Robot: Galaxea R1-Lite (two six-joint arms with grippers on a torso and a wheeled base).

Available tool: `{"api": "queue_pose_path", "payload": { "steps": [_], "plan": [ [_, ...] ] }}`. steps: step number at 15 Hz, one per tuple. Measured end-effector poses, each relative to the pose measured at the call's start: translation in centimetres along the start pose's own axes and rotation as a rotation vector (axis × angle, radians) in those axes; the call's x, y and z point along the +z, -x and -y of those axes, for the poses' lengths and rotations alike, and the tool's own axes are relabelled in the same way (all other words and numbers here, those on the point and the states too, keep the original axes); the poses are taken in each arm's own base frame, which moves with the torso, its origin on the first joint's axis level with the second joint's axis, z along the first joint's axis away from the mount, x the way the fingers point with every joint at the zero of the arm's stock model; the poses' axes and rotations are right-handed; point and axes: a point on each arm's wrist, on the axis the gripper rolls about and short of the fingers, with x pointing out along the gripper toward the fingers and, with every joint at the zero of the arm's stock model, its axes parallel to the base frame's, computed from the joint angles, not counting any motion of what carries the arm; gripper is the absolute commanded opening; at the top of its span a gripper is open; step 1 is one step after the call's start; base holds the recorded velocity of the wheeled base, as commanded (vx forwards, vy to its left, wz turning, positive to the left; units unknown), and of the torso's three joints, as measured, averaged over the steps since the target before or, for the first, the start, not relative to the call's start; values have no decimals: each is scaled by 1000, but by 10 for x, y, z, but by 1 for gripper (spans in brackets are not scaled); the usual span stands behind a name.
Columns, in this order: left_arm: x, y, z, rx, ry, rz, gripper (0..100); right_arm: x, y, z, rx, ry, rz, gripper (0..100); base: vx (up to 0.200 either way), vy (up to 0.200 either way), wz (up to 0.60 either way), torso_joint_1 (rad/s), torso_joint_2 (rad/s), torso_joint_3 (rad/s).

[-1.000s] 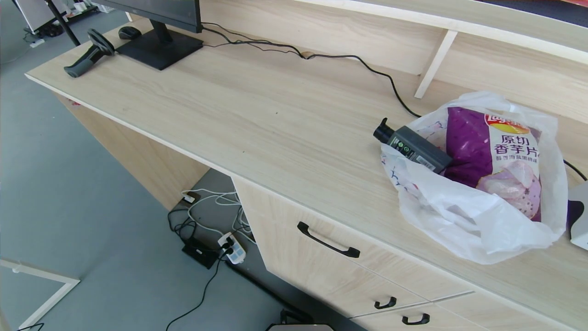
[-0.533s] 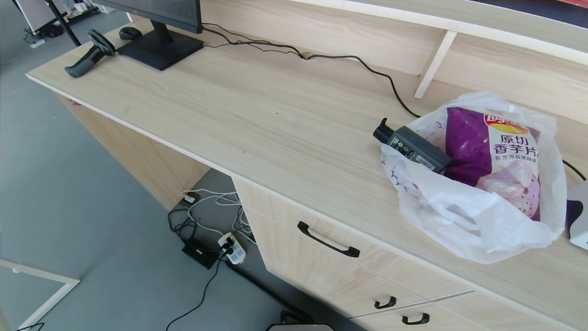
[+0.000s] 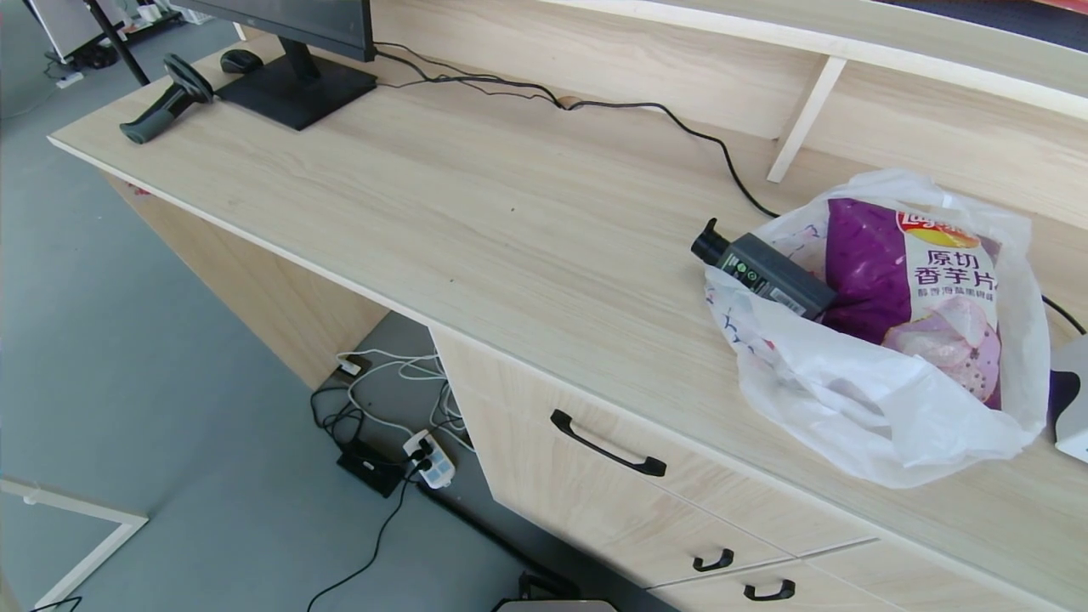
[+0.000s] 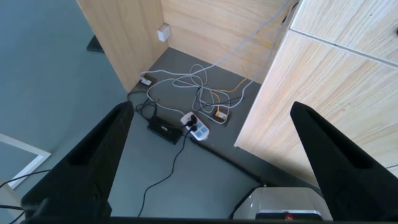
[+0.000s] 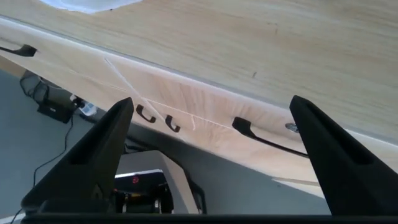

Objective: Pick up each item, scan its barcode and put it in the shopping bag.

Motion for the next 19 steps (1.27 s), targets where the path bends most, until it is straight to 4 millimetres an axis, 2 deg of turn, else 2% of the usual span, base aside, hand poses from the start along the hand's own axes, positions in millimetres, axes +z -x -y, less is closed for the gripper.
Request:
{"api": "queue_pose_path", "payload": {
  "steps": [2,6,10,19],
  "plan": [
    [0,0,0,0,0,1,100,-8,2,0,-28,12,31,100,0,0,0,0,0,0],
    [0,0,0,1,-1,2,100,-19,-4,-4,94,131,193,100,0,0,0,0,0,0],
    [0,0,0,0,1,2,100,-27,-7,-4,96,100,189,100,0,0,0,0,0,0],
    [0,0,0,0,6,1,100,-28,-7,-4,96,104,188,100,0,0,0,0,0,0]
  ]
}}
